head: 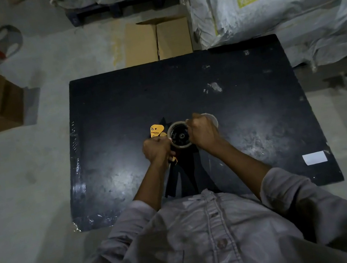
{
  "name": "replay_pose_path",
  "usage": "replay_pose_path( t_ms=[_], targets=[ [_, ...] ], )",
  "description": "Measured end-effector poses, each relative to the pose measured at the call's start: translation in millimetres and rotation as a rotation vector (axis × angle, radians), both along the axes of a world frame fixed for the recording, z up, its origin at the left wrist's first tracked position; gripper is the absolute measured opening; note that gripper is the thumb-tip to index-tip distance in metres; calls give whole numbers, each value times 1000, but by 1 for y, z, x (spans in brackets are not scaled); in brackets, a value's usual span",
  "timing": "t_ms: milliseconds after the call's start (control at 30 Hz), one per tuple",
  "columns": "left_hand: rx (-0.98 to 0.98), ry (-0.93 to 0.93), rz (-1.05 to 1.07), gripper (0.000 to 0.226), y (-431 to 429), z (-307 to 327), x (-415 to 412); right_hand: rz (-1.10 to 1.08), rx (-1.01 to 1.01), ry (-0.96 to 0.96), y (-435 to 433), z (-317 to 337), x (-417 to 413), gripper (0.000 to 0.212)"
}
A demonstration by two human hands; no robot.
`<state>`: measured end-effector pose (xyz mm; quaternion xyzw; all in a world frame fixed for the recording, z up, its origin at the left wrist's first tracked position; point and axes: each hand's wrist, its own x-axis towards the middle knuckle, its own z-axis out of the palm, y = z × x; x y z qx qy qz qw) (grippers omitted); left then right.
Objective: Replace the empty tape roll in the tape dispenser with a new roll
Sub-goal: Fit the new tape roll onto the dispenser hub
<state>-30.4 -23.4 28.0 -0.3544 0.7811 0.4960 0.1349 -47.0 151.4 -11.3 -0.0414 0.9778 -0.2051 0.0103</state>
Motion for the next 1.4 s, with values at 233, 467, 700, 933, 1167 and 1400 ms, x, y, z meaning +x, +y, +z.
replay_pose_path(
  t_ms=[233, 467, 700, 933, 1167, 1400],
  targets=[
    [-32, -23, -36, 23, 1, 0, -9, -9, 7, -13, 0, -9, -3, 14],
    [-49, -31, -71, 10, -6, -4, 1, -59, -59, 93, -11, -11, 0, 15],
    [-75, 74, -277, 25, -8, -4, 25, -122, -309, 207, 6, -20, -2, 22],
    [-69, 81, -297, 42, 2, -11, 46, -115, -291, 86, -1, -1, -7, 23],
    [-31, 69, -272, 35, -7, -12, 47, -94, -298, 97, -11, 2, -7, 24],
    [-219, 281, -103, 10, -20, -12, 40, 70, -235, 197, -23, 2, -7, 35]
  ],
)
